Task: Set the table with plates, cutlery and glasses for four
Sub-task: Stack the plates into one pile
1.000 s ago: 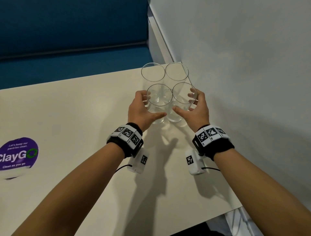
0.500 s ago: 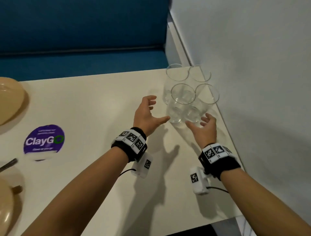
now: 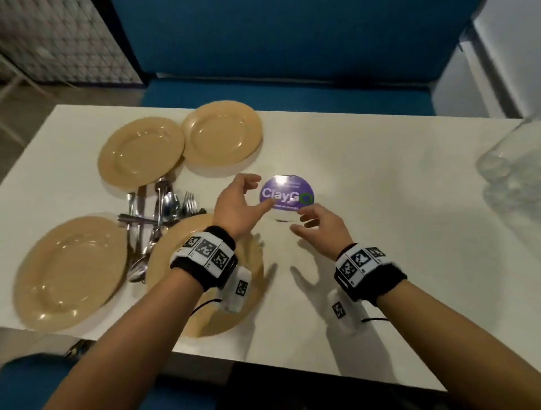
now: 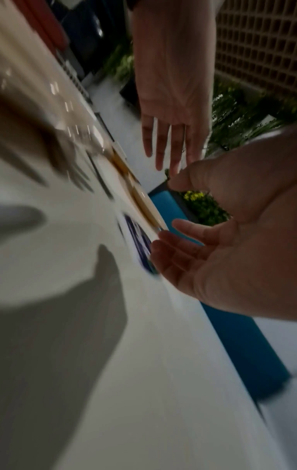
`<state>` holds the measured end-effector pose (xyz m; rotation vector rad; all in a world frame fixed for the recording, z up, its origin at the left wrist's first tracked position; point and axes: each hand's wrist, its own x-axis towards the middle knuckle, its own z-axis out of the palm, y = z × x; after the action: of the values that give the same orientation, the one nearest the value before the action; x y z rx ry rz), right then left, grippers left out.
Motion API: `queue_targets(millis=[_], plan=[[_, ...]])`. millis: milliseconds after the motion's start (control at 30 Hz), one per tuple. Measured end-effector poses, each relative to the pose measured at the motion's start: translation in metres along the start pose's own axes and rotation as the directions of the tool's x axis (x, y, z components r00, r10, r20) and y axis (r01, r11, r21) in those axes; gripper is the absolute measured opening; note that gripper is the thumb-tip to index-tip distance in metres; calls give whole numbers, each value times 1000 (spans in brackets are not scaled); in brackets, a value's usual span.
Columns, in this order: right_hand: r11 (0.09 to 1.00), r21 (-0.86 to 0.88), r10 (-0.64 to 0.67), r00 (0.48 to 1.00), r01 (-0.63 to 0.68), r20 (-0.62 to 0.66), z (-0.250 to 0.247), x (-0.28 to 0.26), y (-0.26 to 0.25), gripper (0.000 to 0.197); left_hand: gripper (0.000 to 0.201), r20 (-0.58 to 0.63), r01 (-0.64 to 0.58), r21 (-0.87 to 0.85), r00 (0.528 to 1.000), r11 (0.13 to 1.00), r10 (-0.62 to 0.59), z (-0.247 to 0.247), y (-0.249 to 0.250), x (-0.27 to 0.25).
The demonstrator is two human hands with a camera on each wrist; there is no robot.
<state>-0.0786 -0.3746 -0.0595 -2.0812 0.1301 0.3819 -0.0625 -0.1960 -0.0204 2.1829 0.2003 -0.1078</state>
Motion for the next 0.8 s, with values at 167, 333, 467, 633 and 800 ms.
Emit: queue_targets(millis=[167,333,467,633,800], plan=[[967,-239,128,976,-85,174,84,10,-40,39,52,104,93,162,988,983,-110,-80,-58,-4],[954,-297,95,984,-47,150,79,21,-58,27,61,76,107,149,990,983,-120,-111,-80,-1],[992,-14,127,989,-128,-80,47,55,-70,16,72,47,181,42,982,983,-183,-131,-86,16],[980,132,167,976,-149,-138,50,103,-99,30,47,-19,241,-329,965,913,-262,-142,-85,39],[834,378,454,889,-402,-55,69,165,-111,35,57,-129,264,-396,932,880,-338,-159,-111,58]])
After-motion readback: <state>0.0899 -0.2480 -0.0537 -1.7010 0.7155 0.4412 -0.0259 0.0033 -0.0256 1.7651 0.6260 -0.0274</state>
